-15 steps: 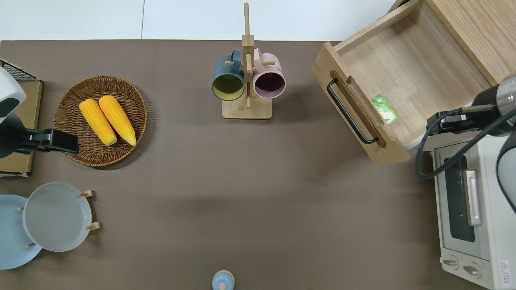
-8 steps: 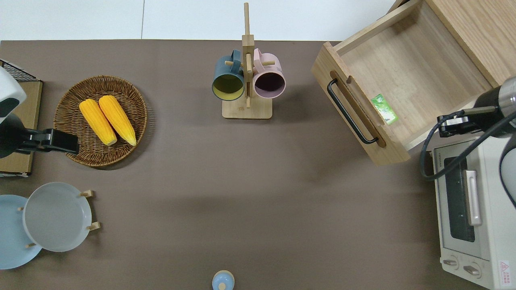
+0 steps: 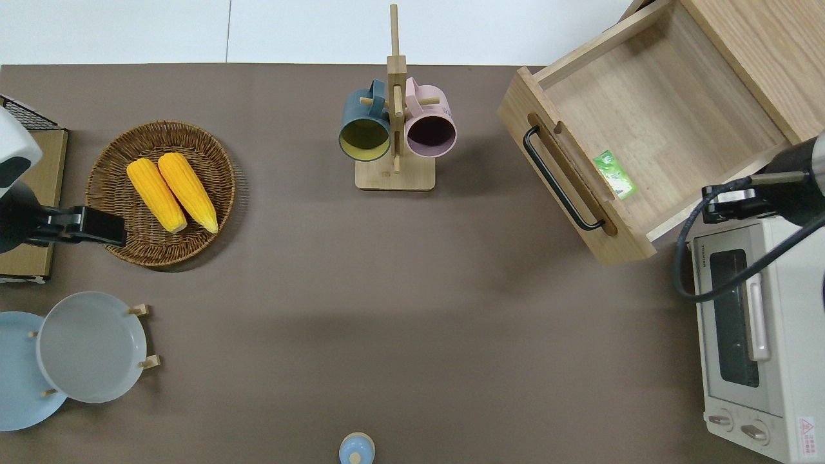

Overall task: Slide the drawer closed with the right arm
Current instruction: 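Move the right gripper forward to the front of the open wooden drawer, then push the wooden drawer away from the robot with the right gripper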

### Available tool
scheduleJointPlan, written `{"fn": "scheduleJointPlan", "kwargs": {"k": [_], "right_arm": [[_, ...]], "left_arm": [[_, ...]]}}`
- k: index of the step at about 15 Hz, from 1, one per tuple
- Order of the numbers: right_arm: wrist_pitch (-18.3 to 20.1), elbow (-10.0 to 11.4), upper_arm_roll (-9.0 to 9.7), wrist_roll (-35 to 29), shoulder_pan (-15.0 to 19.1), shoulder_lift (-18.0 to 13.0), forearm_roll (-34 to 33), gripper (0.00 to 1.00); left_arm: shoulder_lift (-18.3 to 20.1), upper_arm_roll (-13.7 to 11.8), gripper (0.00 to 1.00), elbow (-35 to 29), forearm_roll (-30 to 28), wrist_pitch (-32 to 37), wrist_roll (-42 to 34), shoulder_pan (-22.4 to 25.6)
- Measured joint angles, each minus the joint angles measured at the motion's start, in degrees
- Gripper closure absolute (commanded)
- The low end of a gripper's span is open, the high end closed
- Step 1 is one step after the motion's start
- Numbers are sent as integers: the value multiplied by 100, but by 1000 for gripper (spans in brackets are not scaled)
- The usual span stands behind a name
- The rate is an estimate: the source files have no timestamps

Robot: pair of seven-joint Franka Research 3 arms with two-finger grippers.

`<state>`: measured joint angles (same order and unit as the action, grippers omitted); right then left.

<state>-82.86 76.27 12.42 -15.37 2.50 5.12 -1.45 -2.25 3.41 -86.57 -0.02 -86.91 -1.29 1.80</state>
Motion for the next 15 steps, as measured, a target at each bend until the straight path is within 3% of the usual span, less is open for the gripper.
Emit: {"fn": "scheduleJointPlan", "kwargs": {"k": [5, 8, 15], "right_arm": [[2, -2, 12, -1442, -660, -22, -4, 1000], [-41, 10, 12, -2403, -827, 68, -5, 1000], [-300, 17, 1, -4509, -961, 595, -9, 1000]], "left_arm": [[0, 0, 7, 0, 0, 0, 0, 0], [0, 0, 7, 0, 0, 0, 0, 0], [0, 0, 7, 0, 0, 0, 0, 0]]}}
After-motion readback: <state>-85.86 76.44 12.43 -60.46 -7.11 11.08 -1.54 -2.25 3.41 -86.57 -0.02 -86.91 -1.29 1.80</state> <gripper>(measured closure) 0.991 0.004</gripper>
